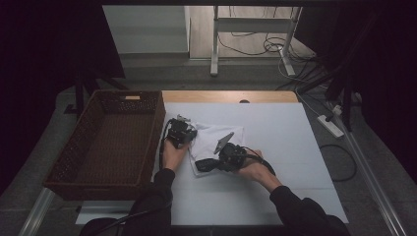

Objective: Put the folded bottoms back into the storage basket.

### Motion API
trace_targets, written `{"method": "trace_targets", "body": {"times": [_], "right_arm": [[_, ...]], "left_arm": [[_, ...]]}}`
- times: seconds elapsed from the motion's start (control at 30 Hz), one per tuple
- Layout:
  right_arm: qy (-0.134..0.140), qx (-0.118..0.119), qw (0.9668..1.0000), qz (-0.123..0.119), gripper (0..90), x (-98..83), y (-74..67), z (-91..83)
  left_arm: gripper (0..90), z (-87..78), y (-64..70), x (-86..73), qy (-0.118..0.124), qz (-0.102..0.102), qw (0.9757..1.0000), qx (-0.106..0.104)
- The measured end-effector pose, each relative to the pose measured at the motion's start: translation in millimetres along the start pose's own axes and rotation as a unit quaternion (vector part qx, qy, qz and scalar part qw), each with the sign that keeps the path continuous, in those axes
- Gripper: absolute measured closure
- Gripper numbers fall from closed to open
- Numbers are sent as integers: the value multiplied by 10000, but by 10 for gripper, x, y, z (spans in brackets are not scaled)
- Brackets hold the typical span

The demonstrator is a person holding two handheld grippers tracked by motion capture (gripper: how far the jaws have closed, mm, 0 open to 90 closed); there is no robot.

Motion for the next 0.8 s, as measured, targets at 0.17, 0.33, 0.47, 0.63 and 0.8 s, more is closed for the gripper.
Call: {"method": "trace_targets", "body": {"times": [0.17,0.33,0.47,0.63,0.8], "right_arm": [[23,98,9999,34,786,0,8,-9],[65,159,9998,35,786,4,8,-15],[109,310,9994,95,789,15,-1,-38],[249,478,9984,154,788,58,-38,-90],[291,554,9978,227,788,84,-73,-128]], "left_arm": [[788,0,-1,2,3,-36,10000,-13],[794,-2,-13,6,9,-123,9999,-113],[799,-3,-6,28,-54,-51,10000,14],[802,-37,0,99,-167,187,9996,157],[804,-98,-2,193,-210,345,9990,164]]}}
Point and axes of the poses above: each handheld gripper's, and its own axes: z roughly forward along the jaws, x roughly out of its top, y roughly to its right, the point moved 9 cm from there along z, roughly forward along the jaws, and after that the axes turned 10 degrees about z, right-handed, at the moved point
